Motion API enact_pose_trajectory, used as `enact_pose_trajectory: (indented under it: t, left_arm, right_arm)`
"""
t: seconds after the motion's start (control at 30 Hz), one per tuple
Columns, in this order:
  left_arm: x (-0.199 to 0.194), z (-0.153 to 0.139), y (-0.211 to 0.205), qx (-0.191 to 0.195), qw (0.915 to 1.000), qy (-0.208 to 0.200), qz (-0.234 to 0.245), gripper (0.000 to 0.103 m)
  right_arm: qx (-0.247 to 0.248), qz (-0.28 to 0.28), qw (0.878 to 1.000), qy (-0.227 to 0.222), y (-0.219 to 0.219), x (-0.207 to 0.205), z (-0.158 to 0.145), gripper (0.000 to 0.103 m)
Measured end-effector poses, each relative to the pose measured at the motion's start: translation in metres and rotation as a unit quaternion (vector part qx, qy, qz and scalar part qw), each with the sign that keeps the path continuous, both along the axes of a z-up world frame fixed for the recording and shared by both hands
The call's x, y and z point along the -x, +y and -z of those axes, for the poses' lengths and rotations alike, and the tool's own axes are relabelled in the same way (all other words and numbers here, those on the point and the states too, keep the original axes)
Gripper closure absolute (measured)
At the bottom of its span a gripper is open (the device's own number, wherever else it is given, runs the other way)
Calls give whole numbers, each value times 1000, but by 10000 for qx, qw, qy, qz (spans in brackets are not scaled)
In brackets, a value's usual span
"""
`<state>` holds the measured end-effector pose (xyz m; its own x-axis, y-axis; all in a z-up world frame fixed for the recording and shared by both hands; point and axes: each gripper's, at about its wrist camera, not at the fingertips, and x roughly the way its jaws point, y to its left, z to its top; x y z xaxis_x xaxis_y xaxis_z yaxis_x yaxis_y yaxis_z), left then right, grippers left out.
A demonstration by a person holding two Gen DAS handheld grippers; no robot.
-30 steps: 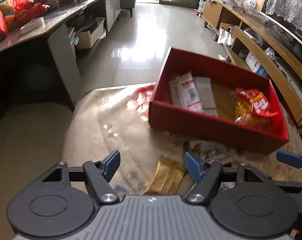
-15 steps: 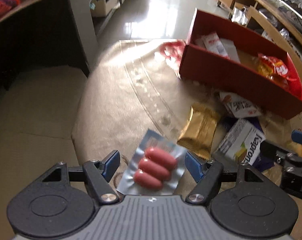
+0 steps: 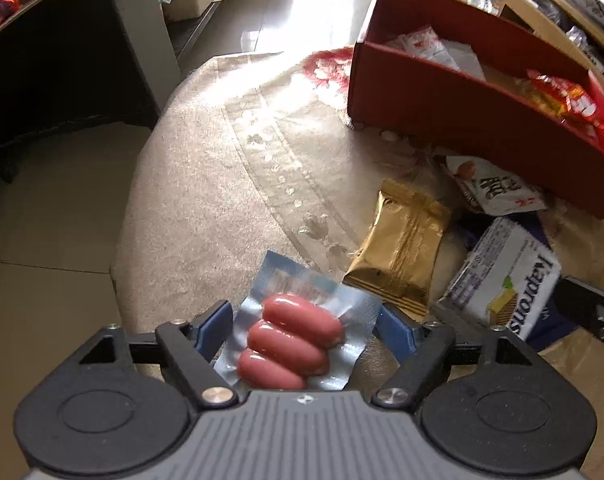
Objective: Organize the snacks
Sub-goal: 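Grasp the sausage pack with the left gripper while the right gripper approaches the Kaprons wafer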
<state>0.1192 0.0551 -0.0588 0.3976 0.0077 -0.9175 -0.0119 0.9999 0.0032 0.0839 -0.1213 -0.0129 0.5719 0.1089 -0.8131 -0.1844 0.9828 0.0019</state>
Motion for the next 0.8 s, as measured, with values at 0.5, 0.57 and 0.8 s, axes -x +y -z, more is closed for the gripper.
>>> enact_pose_trajectory:
  t: [0.5, 0.57, 0.8]
  left_arm:
    - [41, -10, -1, 458, 9988, 157, 99, 33]
    - [49, -12, -2, 546, 9983, 155, 132, 33]
    - [59, -9, -8, 600, 9974, 211, 336, 33]
  right_arm:
    - [0, -7, 9998, 210, 3, -3, 10, 21]
    - [-85, 80, 9995, 278, -1, -5, 11, 21]
    - [-431, 159, 9983, 362, 7, -11, 12, 19]
